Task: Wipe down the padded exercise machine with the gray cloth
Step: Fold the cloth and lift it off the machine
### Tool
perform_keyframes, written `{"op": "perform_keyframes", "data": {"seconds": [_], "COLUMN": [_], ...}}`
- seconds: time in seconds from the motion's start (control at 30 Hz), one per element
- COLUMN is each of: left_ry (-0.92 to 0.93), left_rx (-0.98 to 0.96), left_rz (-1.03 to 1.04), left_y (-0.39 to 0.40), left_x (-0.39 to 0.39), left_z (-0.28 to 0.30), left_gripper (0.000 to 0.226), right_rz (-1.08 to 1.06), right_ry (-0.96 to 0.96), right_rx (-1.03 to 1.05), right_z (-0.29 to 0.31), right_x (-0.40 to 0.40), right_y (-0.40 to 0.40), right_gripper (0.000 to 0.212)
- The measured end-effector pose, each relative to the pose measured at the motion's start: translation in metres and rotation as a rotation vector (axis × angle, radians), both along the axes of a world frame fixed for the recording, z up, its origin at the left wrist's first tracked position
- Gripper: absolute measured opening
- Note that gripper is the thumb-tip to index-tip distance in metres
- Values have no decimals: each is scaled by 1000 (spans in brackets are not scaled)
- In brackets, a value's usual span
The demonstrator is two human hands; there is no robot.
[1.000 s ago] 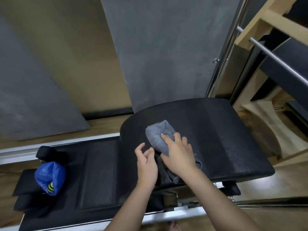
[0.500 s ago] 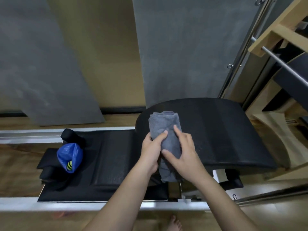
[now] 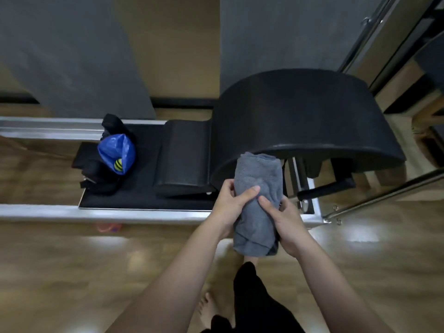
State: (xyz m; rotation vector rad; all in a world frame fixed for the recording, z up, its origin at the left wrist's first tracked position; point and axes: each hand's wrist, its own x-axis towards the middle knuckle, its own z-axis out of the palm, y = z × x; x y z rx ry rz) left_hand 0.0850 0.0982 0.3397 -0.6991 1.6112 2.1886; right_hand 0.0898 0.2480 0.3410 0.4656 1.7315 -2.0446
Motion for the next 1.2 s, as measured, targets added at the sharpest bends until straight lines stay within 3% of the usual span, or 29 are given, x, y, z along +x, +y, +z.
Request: {"op": "perform_keyframes", "data": {"seconds": [0.13, 0.33, 0.53, 0.63, 0.93, 1.1, 1.2], "left_ry": [-107, -264, -314, -275, -112, 14, 109], "left_rx": [-28, -76, -110, -112, -256, -366, -521], "left_rz": [-136, -116, -13, 82, 230, 161, 140], "left_y": [4, 30, 47, 50, 22, 6, 0], "left_x": [47, 69, 38, 19, -74, -118, -132], "left_z": [-42, -120, -223, -282, -400, -425, -440], "left_gripper": [57, 49, 46, 39, 31, 63, 57], "right_rz": [-62, -23, 55, 59, 79, 18, 4], "right_ry": [-69, -209, -265, -283, -16, 65, 57], "right_rx": [85, 186, 246, 252, 304, 251, 217], "right_z": [-39, -121, -222, -285, -414, -444, -458], "right_x": [36, 53, 16, -14, -109, -163, -177], "right_y": [8, 27, 38, 38, -4, -25, -37], "right_gripper": [42, 72, 55, 35, 21, 32, 44]}}
